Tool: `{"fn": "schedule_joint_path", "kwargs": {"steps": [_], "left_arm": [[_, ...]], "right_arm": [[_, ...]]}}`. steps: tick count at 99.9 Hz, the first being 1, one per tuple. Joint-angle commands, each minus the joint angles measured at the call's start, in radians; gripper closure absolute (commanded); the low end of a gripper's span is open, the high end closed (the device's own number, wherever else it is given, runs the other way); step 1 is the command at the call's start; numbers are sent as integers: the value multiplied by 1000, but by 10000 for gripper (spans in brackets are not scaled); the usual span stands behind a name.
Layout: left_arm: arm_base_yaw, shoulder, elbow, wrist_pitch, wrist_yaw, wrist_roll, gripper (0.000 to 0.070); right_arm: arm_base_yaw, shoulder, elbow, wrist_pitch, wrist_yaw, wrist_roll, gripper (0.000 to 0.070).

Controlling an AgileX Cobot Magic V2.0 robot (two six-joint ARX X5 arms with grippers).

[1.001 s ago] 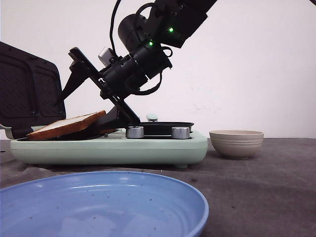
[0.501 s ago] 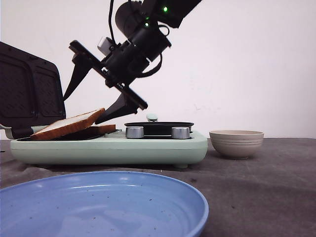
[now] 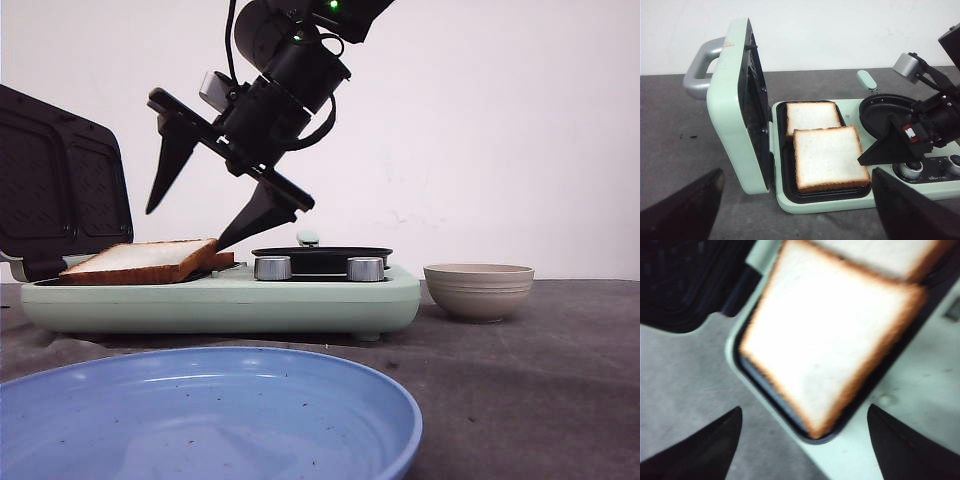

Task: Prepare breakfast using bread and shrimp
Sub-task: 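Release the bread onto the nearer plate and raise the right gripper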

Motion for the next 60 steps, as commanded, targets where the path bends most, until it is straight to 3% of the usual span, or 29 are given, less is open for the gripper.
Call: {"fn": "schedule_joint_path", "kwargs": {"steps": [1, 25, 60], "left_arm": [[2, 3, 5, 9, -2, 6, 185], [2, 3, 5, 9, -2, 6, 185], [1, 3, 5, 8, -2, 6, 185]], "right_arm": [[5, -32, 29, 1, 40, -61, 203], [-26, -155, 29, -25, 191, -175, 205], [-120, -362, 27, -112, 229, -257, 222]]}}
